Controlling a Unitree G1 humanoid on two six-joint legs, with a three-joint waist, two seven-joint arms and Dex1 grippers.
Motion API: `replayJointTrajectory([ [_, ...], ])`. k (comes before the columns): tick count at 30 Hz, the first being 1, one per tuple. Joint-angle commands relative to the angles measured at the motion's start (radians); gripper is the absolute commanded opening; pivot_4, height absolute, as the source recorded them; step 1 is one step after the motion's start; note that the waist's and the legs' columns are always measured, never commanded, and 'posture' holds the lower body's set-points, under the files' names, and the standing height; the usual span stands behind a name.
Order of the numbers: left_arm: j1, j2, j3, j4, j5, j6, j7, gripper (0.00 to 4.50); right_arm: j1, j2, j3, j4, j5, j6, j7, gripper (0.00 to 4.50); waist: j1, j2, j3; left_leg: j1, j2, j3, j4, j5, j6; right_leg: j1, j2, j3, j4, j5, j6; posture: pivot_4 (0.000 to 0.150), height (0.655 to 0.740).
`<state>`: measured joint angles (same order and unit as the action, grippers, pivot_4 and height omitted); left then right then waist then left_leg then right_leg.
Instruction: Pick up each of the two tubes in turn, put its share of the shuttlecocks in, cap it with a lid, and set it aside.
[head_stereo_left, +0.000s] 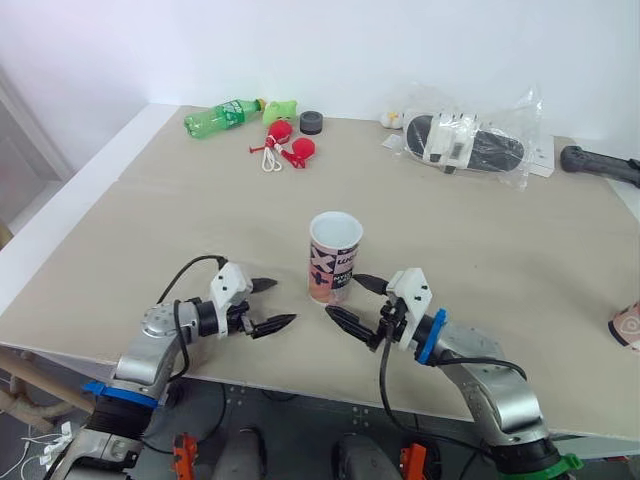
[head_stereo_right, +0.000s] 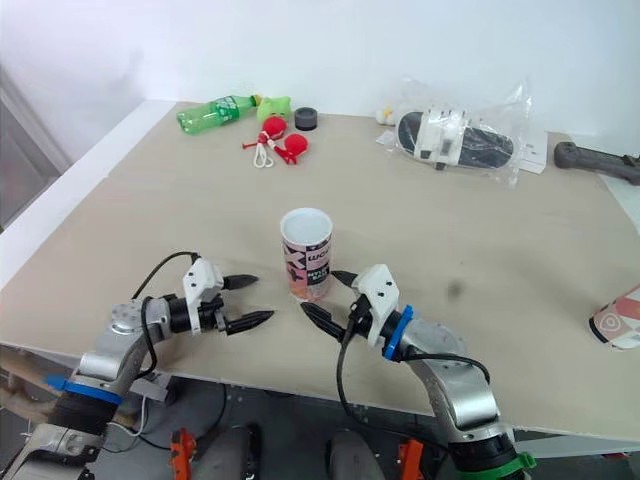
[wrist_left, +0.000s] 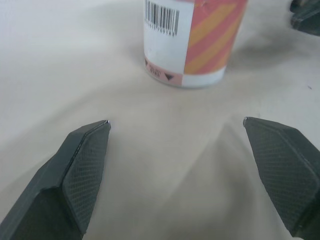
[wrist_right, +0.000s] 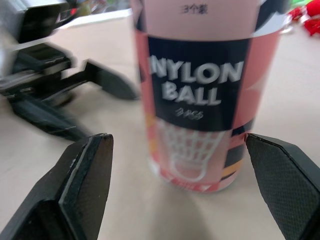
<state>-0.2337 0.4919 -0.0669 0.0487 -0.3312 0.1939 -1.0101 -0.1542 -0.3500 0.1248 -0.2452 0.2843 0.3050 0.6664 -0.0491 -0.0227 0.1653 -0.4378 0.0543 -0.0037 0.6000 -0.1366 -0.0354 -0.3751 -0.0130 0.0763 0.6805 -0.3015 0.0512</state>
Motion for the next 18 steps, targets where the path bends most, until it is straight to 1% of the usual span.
replayJointTrajectory([
  [1,0.047,0.063,0.085,-0.154,-0.093,0.070,-0.018,4.39,-0.039,0.025,0.007,0.057,-0.024,-0.059,-0.013,4.50,0.001,-0.001,0.001,0.000,0.000,0.000,0.000,0.000,0.000,0.000,0.000,0.000,0.000,0.000,-0.001,0.150,0.7400],
  [2,0.055,0.075,0.098,-0.186,-0.116,0.095,-0.015,4.39,-0.045,0.032,0.008,0.071,-0.027,-0.068,-0.012,4.50,0.003,-0.001,0.001,-0.001,0.000,0.000,-0.001,0.000,0.000,0.000,0.000,0.000,0.000,0.002,-0.006,0.150,0.7400],
  [3,0.061,0.088,0.113,-0.219,-0.139,0.120,-0.012,4.39,-0.053,0.039,0.012,0.085,-0.031,-0.076,-0.011,4.50,0.007,-0.001,0.001,-0.001,0.000,-0.001,-0.001,0.000,0.000,-0.001,0.000,-0.001,0.000,0.002,-0.007,0.150,0.7400],
  [7,0.069,0.135,0.172,-0.342,-0.247,0.238,0.003,4.39,-0.098,0.070,0.036,0.154,-0.051,-0.111,-0.007,4.50,0.011,-0.002,0.003,-0.002,0.001,0.001,-0.001,0.000,0.000,-0.001,-0.001,-0.003,0.000,0.001,-0.007,0.150,0.7400],
  [11,0.041,0.169,0.211,-0.420,-0.327,0.322,0.031,4.39,-0.141,0.107,0.046,0.231,-0.066,-0.150,-0.012,4.50,0.011,-0.002,0.003,-0.002,0.002,0.001,-0.001,-0.001,-0.001,-0.001,0.000,-0.003,0.000,0.001,-0.008,0.150,0.7400],
  [14,0.022,0.182,0.223,-0.448,-0.355,0.354,0.045,4.39,-0.168,0.135,0.052,0.275,-0.071,-0.175,-0.013,4.50,0.010,-0.003,0.003,-0.002,0.002,0.001,-0.001,-0.001,-0.001,-0.001,0.001,-0.003,0.000,0.001,-0.008,0.150,0.7400],
  [18,0.017,0.186,0.223,-0.447,-0.355,0.357,0.058,4.39,-0.188,0.160,0.069,0.309,-0.087,-0.197,-0.013,4.50,0.009,-0.003,0.003,-0.002,0.003,0.001,-0.001,-0.001,-0.001,-0.001,0.002,-0.002,0.000,0.001,-0.008,0.150,0.7400],
])
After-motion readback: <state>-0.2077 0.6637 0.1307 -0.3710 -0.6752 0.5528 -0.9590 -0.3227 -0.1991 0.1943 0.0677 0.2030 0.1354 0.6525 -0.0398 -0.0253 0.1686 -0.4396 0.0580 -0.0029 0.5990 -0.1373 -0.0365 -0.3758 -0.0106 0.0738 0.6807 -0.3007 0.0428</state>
